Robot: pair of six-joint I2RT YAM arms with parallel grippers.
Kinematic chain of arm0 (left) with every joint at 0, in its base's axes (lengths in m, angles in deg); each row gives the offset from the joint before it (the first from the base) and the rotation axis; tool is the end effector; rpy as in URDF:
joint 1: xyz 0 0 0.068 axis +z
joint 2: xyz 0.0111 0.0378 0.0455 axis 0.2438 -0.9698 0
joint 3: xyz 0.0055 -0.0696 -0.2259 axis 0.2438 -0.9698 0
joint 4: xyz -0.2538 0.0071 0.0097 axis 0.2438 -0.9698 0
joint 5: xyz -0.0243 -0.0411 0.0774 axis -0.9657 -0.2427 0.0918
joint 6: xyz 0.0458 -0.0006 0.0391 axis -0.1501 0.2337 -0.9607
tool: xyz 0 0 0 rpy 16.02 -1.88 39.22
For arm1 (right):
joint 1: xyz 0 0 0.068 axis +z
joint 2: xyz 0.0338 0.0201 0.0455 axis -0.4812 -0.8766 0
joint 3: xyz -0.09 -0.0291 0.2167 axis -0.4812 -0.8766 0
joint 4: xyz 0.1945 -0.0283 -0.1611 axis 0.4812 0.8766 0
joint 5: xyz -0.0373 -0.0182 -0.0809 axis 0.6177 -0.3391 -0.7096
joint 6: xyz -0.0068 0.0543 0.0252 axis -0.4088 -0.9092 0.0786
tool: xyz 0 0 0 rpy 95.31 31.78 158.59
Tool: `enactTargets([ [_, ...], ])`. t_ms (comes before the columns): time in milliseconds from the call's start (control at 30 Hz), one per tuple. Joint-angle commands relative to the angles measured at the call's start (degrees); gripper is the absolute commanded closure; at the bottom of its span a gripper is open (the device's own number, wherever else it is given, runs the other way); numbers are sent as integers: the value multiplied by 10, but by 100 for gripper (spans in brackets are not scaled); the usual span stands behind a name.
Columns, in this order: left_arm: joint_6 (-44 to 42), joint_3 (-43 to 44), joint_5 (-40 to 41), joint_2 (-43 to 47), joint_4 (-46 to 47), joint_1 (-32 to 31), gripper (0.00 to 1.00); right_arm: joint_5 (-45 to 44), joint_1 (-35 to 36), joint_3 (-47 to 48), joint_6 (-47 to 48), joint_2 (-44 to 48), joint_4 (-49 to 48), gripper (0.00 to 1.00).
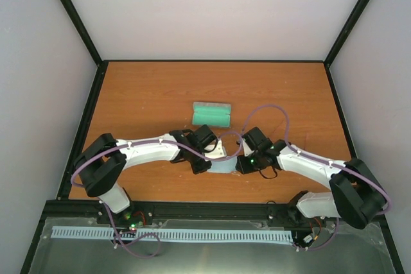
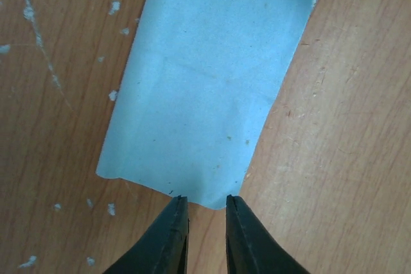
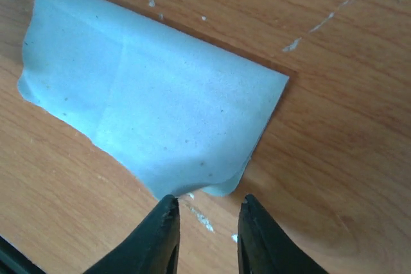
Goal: Organize the sunglasses
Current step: Fold the glasses cleaning cloth at the center of the board, then pick up the glasses cleaning cloth from the center of the board.
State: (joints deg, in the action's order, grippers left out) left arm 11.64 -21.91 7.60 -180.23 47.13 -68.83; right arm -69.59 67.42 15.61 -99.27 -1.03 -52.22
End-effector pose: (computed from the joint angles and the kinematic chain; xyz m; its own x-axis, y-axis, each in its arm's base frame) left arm 0.1656 -0.2444 0.1270 -0.3183 0.8777 -0.3581 0.9442 0.3272 -0.0374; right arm 0.1658 0.1464 0.1127 -0.9263 -0.2755 -0.2570 -0.3544 0.8685 0.3465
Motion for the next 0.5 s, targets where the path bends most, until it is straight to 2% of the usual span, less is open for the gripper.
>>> enactTargets([
  [0,10,0,21,21,12,-5,80,1,4,-1,-5,43,29,66],
  [67,15,3,30,19,17,-4,79,2,4,0,-9,73,42,54],
  [100,18,6,31,18,18,-2,79,-4,4,2,-14,86,49,52],
  [267,30,29,6,4,19,32,80,-70,4,21,-33,92,66,53],
  [467,30,54,-16,-11,10,71,80,-82,3,62,-20,-14,39,48],
])
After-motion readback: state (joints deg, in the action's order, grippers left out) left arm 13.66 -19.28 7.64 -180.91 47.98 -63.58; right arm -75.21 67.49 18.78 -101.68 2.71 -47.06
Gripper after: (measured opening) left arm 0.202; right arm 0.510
